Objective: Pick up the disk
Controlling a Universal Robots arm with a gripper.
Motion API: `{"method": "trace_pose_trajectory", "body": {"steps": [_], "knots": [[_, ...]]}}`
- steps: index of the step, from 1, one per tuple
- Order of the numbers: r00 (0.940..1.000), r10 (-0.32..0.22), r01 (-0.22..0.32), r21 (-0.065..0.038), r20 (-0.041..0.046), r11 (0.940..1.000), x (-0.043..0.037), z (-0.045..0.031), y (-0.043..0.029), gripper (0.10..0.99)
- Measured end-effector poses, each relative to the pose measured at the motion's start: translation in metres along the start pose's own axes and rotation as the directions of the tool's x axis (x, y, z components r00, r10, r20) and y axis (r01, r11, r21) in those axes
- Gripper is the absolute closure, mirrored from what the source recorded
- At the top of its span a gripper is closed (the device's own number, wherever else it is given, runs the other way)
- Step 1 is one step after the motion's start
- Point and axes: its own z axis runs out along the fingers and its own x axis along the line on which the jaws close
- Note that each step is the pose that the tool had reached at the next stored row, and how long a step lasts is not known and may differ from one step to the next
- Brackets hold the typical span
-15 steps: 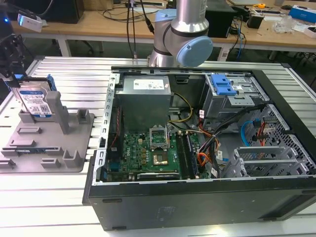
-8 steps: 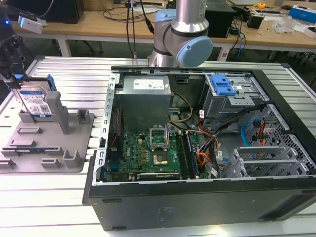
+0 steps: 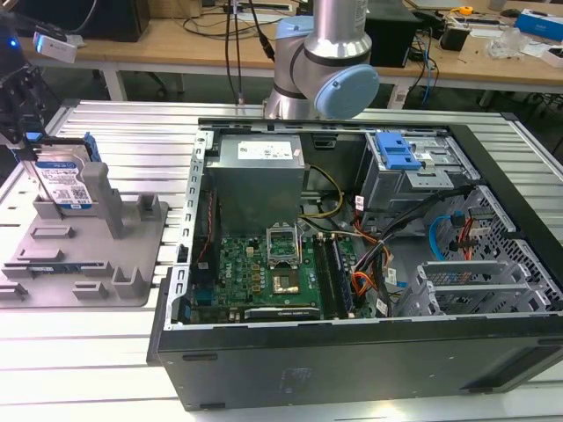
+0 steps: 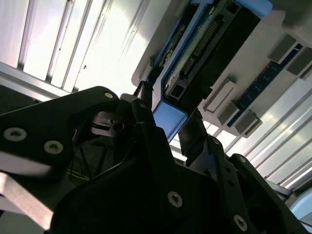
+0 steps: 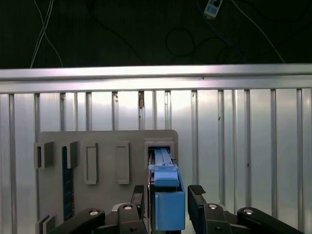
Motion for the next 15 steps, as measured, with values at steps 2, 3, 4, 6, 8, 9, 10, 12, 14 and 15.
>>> {"method": "trace_pose_trajectory", "body": {"steps": [2,3,4,6,8,9,10,12,14,15], "knots": [[1.0,0.0,0.0,0.0,0.0003,1.0,0.0003,0.0001,-0.0003,0.604],[1.0,0.0,0.0,0.0,0.0005,1.0,0.0005,0.0002,-0.0005,0.604],[1.0,0.001,-0.001,0.0,0.0007,1.0,0.0006,0.0002,-0.0007,0.604],[1.0,0.002,-0.002,0.0,0.0011,1.0,0.001,0.0002,-0.0014,0.604],[1.0,0.004,-0.004,0.0,0.0013,1.0,0.0014,0.0003,-0.0018,0.604],[1.0,0.006,-0.006,0.0,0.0013,1.0,0.0018,0.0004,-0.0019,0.604],[1.0,0.006,-0.006,0.0,0.0014,1.0,0.0023,0.0006,-0.002,0.604],[1.0,0.008,-0.008,0.0,0.0014,1.0,0.003,0.0008,-0.002,0.604],[1.0,0.009,-0.009,0.0,0.0015,1.0,0.0039,0.0013,-0.002,0.604],[0.9999,0.011,-0.011,0.0,0.0015,0.9999,0.0045,0.0015,-0.002,0.604]]}}
